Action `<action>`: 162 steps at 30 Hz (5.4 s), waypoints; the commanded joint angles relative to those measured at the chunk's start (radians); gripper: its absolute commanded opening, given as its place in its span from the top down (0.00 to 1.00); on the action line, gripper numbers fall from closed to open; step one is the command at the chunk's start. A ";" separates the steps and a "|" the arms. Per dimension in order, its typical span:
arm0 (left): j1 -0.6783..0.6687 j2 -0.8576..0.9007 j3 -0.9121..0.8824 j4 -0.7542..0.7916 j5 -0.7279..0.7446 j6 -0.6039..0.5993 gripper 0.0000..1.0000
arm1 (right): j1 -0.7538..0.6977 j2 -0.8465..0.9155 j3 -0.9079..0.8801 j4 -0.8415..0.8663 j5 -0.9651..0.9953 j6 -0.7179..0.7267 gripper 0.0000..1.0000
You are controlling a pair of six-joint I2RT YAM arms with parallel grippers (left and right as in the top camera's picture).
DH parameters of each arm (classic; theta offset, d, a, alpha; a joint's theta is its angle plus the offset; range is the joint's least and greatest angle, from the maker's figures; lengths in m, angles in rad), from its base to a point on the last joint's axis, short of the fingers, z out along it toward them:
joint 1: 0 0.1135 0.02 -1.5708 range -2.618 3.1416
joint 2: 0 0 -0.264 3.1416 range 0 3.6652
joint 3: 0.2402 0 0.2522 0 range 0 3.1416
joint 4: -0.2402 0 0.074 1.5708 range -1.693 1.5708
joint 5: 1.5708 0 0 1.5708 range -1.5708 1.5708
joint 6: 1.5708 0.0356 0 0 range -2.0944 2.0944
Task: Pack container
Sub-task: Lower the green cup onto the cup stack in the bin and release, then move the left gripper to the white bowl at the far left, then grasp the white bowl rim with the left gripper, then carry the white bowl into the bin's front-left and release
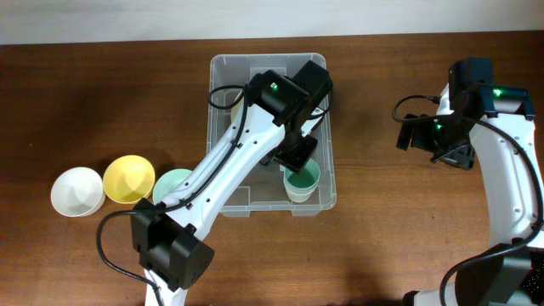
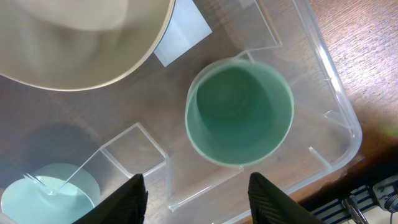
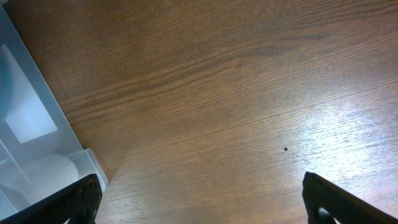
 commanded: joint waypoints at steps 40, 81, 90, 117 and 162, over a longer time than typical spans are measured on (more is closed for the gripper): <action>1.305 -0.251 -0.686 0.348 -0.027 -0.199 0.43 | 0.000 0.000 -0.002 0.000 0.013 -0.026 0.01; 1.406 -0.250 -0.966 0.764 -0.055 -0.253 0.90 | 0.000 0.000 -0.003 -0.005 0.013 -0.026 0.01; 1.406 -0.250 -0.966 0.763 -0.048 -0.254 0.99 | 0.000 0.000 -0.003 -0.005 0.013 -0.026 0.01; 0.983 -0.780 -0.728 0.554 0.080 -0.252 1.00 | 0.000 0.000 -0.003 -0.001 0.012 -0.026 0.01; 0.391 -0.333 -0.409 0.243 -0.175 -0.161 0.59 | 0.000 0.000 -0.003 -0.005 0.012 -0.028 0.01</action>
